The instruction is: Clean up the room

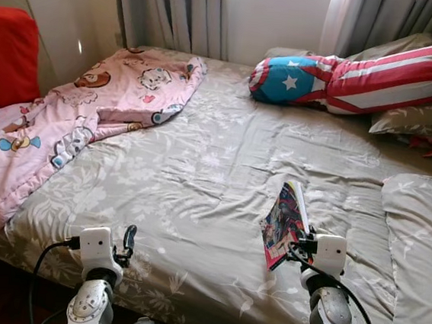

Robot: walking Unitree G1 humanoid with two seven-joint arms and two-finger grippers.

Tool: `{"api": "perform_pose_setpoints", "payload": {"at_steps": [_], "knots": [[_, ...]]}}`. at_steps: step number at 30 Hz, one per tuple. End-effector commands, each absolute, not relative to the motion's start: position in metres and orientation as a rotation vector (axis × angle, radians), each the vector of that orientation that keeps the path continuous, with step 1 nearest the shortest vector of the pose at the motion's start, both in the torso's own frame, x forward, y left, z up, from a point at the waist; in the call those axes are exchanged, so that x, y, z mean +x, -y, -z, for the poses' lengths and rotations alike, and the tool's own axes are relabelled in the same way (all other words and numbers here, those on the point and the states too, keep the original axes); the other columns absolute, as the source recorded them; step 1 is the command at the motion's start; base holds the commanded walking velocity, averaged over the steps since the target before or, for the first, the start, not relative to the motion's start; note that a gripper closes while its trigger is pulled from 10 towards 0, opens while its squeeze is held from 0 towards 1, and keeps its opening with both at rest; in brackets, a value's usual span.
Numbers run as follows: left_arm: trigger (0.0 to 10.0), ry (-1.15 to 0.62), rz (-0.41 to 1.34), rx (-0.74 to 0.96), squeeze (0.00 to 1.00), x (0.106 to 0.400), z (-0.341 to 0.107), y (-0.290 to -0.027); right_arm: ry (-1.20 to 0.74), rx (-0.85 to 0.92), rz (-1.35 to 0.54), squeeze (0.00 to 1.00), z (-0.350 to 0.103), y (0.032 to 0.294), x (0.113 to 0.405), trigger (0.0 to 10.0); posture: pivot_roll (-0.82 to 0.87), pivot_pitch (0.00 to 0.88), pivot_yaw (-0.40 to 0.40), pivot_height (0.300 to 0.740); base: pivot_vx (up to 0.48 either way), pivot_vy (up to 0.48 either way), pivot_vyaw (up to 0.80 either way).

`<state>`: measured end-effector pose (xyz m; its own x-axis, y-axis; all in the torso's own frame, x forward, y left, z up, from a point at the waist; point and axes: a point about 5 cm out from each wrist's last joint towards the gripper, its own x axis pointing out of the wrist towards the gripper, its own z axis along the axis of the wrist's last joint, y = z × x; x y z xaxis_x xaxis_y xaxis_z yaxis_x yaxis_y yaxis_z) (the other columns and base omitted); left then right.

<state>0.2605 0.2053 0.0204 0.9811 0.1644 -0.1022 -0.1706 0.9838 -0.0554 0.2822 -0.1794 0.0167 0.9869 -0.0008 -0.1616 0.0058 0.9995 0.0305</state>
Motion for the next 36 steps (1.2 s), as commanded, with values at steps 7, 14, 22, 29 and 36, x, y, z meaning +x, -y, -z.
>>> {"api": "perform_pose_setpoints", "payload": {"at_steps": [7, 14, 22, 29, 36], "knots": [[10.0, -0.102, -0.163, -0.057, 0.00, 0.2610, -0.0220, -0.2086, -0.122, 0.043, 0.016, 0.00, -0.0240, 0.1794, 0.2874, 10.0, -0.17, 0.015, 0.013, 0.640, 0.160, 0.000, 0.00], [10.0, -0.101, -0.164, -0.056, 0.00, 0.2611, -0.0225, -0.2093, -0.124, 0.044, 0.016, 0.00, -0.0237, 0.1790, 0.2873, 10.0, -0.16, 0.016, 0.014, 0.640, 0.290, 0.000, 0.00], [10.0, -0.102, -0.164, -0.054, 0.00, 0.2604, -0.0225, -0.2105, -0.125, 0.045, 0.019, 0.00, -0.0234, 0.1794, 0.2872, 10.0, -0.16, 0.020, 0.017, 0.640, 0.327, 0.000, 0.00], [10.0, -0.103, -0.163, -0.047, 0.00, 0.2590, -0.0224, -0.2117, -0.128, 0.044, 0.023, 0.00, -0.0231, 0.1810, 0.2873, 10.0, -0.16, 0.030, 0.021, 0.640, 0.085, 0.000, 0.00], [10.0, -0.106, -0.164, -0.038, 0.00, 0.2559, -0.0225, -0.2145, -0.137, 0.080, 0.014, 0.00, -0.0245, 0.1815, 0.2913, 10.0, -0.14, 0.046, 0.029, 0.640, 0.000, 0.000, 0.00]]}}
